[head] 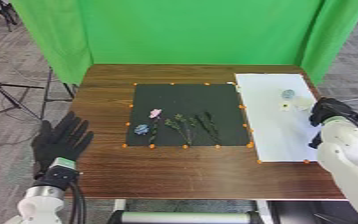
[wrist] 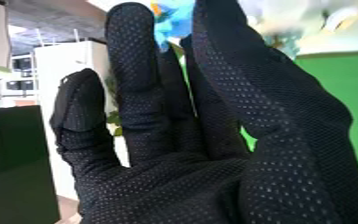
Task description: Arrange flowers
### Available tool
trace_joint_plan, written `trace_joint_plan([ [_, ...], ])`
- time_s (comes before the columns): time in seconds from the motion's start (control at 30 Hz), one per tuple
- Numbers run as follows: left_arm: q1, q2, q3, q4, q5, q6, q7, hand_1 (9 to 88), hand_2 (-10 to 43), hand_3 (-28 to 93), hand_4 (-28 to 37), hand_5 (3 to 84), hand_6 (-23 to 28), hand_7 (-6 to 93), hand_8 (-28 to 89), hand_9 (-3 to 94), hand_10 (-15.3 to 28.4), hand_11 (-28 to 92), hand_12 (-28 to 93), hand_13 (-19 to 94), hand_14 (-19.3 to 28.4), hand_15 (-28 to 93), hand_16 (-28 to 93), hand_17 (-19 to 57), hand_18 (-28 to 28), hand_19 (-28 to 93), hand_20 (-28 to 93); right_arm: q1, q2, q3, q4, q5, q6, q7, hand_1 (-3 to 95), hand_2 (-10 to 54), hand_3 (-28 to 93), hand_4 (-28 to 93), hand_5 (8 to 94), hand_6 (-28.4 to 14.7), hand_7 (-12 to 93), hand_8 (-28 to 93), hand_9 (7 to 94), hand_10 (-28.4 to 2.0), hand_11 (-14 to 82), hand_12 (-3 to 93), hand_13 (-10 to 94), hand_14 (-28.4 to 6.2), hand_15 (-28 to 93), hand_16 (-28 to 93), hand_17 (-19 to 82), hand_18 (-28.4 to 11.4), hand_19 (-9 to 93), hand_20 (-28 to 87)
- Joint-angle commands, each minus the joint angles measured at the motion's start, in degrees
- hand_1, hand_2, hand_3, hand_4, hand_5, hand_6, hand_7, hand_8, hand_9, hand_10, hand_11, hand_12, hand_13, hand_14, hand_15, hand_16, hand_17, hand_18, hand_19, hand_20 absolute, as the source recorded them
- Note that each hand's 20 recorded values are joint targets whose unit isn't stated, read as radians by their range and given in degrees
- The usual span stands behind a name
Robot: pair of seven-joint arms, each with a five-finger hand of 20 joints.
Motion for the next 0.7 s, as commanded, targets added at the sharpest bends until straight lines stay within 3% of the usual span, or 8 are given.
trace_joint_plan([
  [0.03, 0.2, -0.31, 0.17, -0.09, 0.10, -0.51, -0.33, 25.9, 10.1, 70, -28.3, 33.3, 6.8, 17.8, -11, 26.1, 12.6, 21, 11, 19, 12.7, 32, -8, -6.6, 12.4, 31, 9, 0.0, -0.3, -0.7, 1.4, -1.3, 0.3, 0.6, 59.5, -9.5, 72, -28, 52.7, -1.5, 17, -14, 50.5, -9.7, 11.7, 10.6, 61, -6.8, 45, 38, 33, -21.8, 85, 39],
  [0.2, 0.0, -0.50, 0.15, 0.08, 0.11, -0.59, -0.79, 25.9, 10.0, 70, -28.3, 33.4, 6.9, 17.7, -11, 26.1, 12.6, 21, 11, 18, 12.8, 33, -7, -6.6, 12.3, 31, 9, -0.9, -0.3, -1.2, 2.4, -2.3, 5.5, 1.2, 60.9, -9.5, 73, -28, 56.9, -4.1, 17, -13, 57.7, -13.8, 14.1, 13.1, 61, -5.8, 45, 40, 34, -20.5, 84, 38],
  [0.27, 0.2, -0.53, 0.12, -0.04, 0.08, -0.57, -0.68, 25.9, 10.0, 70, -28.3, 33.3, 6.8, 17.7, -11, 26.0, 12.7, 21, 11, 18, 12.9, 33, -7, -6.6, 12.3, 31, 9, -0.9, -0.4, -1.3, 2.7, -2.5, 5.5, 1.0, 62.0, -9.5, 73, -28, 60.1, -3.7, 17, -13, 62.7, -13.4, 17.2, 15.5, 62, -5.5, 46, 41, 35, -19.1, 83, 38],
  [0.4, 0.1, -0.52, 0.15, -0.06, 0.06, -0.69, -0.87, 25.9, 10.0, 70, -28.3, 33.3, 6.9, 17.6, -11, 25.9, 12.8, 21, 11, 18, 13.0, 32, -7, -6.6, 12.3, 31, 9, -2.1, -0.6, -0.2, 1.7, -0.7, 5.9, 0.8, 63.7, -9.5, 72, -28, 61.8, -1.7, 21, -13, 72.5, -10.0, 9.5, 33.4, 66, -4.7, 44, 43, 37, -16.8, 81, 36],
  [0.7, 0.0, -0.82, 0.15, 0.09, 0.07, -1.12, -1.69, 25.8, 10.0, 70, -28.3, 33.3, 7.0, 17.3, -10, 25.8, 13.0, 21, 11, 18, 13.1, 33, -7, -6.5, 12.2, 30, 9, -4.9, -0.7, 2.4, -3.9, 3.8, 3.5, -0.3, 64.9, -9.5, 72, -28, 64.5, -0.8, 24, -4, 78.5, -8.6, 13.7, 44.3, 72, -3.3, 39, 46, 43, -14.2, 81, 30],
])
